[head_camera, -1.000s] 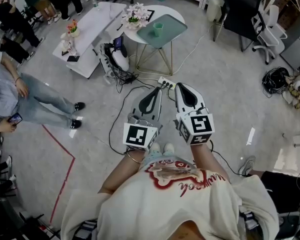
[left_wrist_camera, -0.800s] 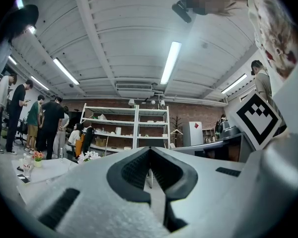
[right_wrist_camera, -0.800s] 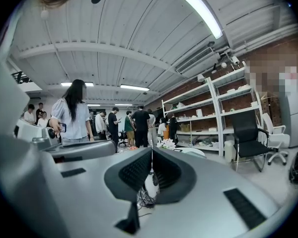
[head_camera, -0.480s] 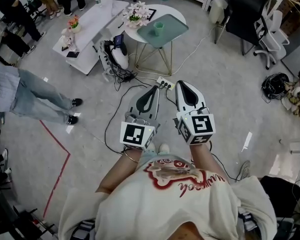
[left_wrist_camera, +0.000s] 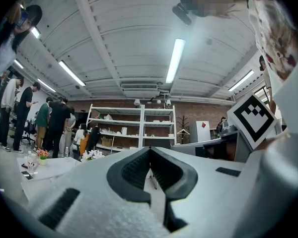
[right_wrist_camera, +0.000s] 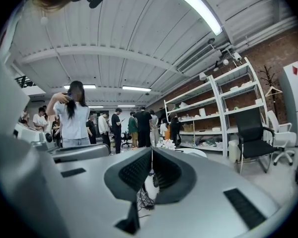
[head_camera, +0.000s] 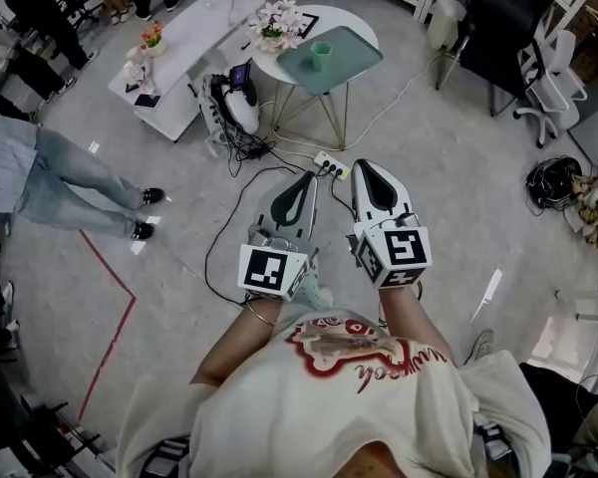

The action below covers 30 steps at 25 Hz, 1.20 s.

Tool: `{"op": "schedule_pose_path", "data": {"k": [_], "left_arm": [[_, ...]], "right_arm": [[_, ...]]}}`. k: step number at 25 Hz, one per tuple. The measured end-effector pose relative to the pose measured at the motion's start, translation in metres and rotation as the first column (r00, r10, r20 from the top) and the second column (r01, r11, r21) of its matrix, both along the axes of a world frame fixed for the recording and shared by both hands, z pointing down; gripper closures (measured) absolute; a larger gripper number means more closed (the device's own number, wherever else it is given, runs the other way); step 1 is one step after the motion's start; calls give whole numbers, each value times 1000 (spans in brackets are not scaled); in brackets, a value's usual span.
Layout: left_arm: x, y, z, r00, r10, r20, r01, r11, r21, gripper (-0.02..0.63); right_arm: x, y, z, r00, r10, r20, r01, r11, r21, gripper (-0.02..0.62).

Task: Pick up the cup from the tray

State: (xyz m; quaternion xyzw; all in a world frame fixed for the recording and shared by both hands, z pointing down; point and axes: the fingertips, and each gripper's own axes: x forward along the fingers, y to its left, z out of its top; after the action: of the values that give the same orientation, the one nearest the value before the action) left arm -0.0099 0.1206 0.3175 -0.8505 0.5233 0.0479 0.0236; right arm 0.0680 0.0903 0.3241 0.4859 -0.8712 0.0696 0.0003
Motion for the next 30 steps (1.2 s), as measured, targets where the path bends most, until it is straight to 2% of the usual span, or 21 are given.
{"op": "schedule_pose_path", "data": {"k": [8,13,23,30], "left_arm": [[-7,-57,2,1000,9,-6,-9,1000,18,592],[-17,-122,-1,999,33,6,-34,999,29,594],[-59,-274,-2,998,61,16,-61,998,8,594],[-72,-338,-4,997,78,7,-78,997,1,593]], "right_arm": [[3,-57,1,1000,28,-7,-28,999,20,572],[-16,-117,-8,999,28,-16,-27,998,50,572],[-58,-267,-10,998,60,-1,-59,998,33,572],[-73,-323,-10,997,78,-10,-77,997,25,572]]}}
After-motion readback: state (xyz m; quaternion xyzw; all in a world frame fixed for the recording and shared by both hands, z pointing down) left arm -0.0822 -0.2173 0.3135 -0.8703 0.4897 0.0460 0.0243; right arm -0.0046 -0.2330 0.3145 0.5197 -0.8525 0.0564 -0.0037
